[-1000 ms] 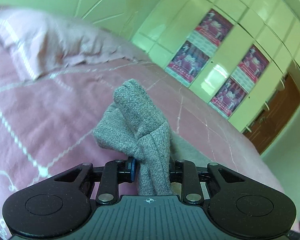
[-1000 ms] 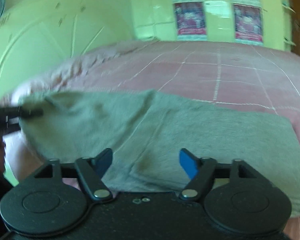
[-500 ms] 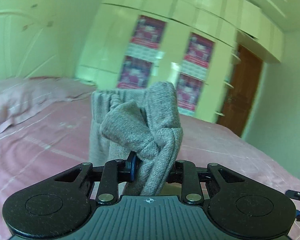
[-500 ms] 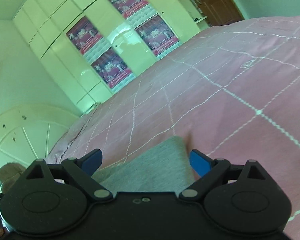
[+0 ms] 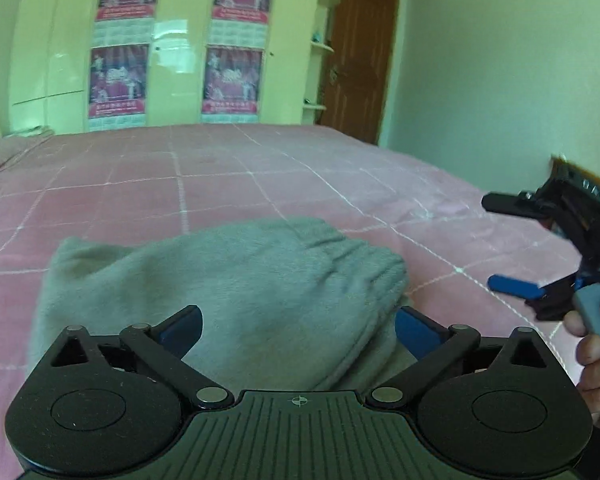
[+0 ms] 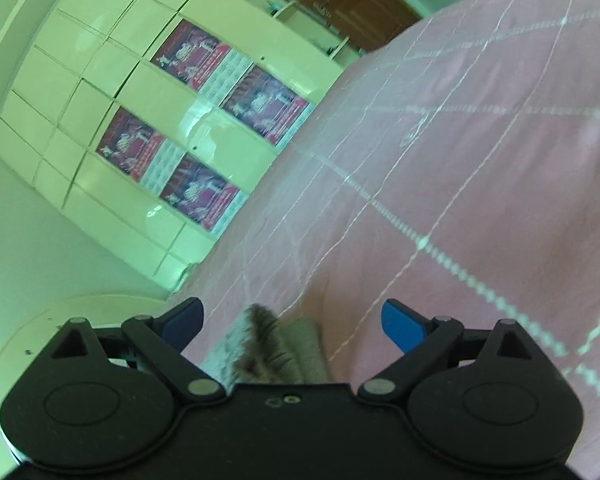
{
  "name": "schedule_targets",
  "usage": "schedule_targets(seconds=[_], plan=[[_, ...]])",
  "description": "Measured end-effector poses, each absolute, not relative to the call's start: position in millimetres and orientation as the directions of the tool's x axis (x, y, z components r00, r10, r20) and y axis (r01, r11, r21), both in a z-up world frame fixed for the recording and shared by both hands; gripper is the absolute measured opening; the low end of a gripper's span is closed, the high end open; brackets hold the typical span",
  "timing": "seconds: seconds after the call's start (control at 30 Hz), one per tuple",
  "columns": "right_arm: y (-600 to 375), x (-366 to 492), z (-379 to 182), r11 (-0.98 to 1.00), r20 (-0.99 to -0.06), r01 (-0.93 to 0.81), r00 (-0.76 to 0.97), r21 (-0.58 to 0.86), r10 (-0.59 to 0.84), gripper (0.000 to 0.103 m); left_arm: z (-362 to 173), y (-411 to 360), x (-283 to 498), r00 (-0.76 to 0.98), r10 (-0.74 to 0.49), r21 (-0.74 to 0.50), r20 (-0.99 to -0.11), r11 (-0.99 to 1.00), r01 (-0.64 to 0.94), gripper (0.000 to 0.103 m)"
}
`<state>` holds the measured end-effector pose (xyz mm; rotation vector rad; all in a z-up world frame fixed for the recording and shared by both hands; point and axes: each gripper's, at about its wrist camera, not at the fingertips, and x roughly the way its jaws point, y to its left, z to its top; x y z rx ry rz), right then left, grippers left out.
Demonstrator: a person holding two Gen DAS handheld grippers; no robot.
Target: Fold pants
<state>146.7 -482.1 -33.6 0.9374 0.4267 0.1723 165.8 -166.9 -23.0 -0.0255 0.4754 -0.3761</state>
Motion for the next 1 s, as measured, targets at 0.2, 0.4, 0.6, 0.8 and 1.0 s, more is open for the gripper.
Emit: schedule_targets(seconds=[0.2,0.4,0.6,0.8,1.0], plan=[[-437.4,166.6,-46.4,0.558,-0.359,-0.003,0.762,0.83,0.539,0.079,-34.4,-53.3,132.0,0.832,-0.298,-0.211,-0.469,0.952,0.221,0.102],[-417.1,175.5,-52.6,0.579,-0.426,0.058,0.737,0.813,0.525,0.074,-72.8,-9.1,111.0,0.781,-0.287,-0.24,-0.555,0.954,0.179,0.102],[-406.9,182.1,-53.7,0.574,-0.421,0.069,0.75,0.816,0.509,0.072,-84.1,-16.2,133.5,0.773,-0.244,-0.207,-0.586,0.967,0.148,0.102],[-405.5,180.0,-58.9,0.573,-0.418,0.072,0.759,0.816,0.5,0.071,-87.3,-13.2,144.3,0.798,-0.132,-0.168,-0.588,0.985,0.039,0.102],[-397.6,198.8,-53.2,0.627,-0.512,0.162,0.743,0.762,0.43,0.054,-88.4,-16.2,144.7,0.814,-0.097,-0.187,-0.573,0.982,-0.015,0.102]])
